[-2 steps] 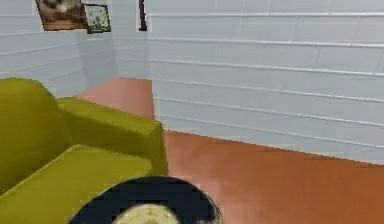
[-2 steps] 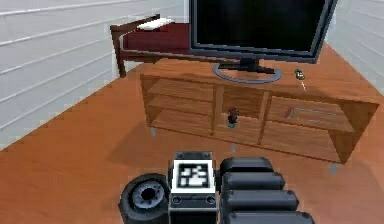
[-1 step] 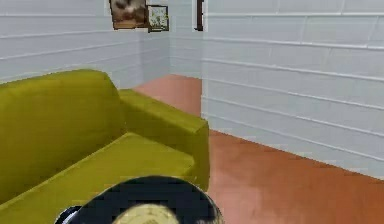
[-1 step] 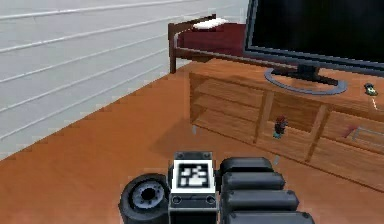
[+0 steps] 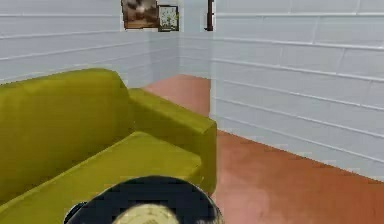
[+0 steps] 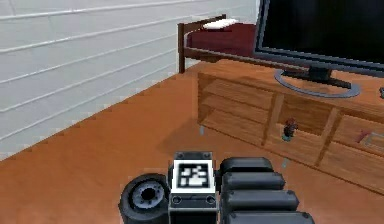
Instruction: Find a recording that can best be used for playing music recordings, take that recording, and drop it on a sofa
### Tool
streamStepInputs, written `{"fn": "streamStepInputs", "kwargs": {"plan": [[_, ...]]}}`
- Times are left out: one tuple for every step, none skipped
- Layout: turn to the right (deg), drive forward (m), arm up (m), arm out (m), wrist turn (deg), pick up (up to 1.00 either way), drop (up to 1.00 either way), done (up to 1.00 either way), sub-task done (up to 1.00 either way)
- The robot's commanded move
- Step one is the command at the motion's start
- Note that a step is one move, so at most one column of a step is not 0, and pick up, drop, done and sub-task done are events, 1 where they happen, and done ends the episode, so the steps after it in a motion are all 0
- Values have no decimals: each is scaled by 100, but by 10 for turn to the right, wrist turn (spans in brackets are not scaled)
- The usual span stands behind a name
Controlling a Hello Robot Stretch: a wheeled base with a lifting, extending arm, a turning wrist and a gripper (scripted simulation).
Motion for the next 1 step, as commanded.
{"fn": "streamStepInputs", "kwargs": {"plan": [[450, 0, 0, 0, 0, 0, 0, 0, 0]]}}
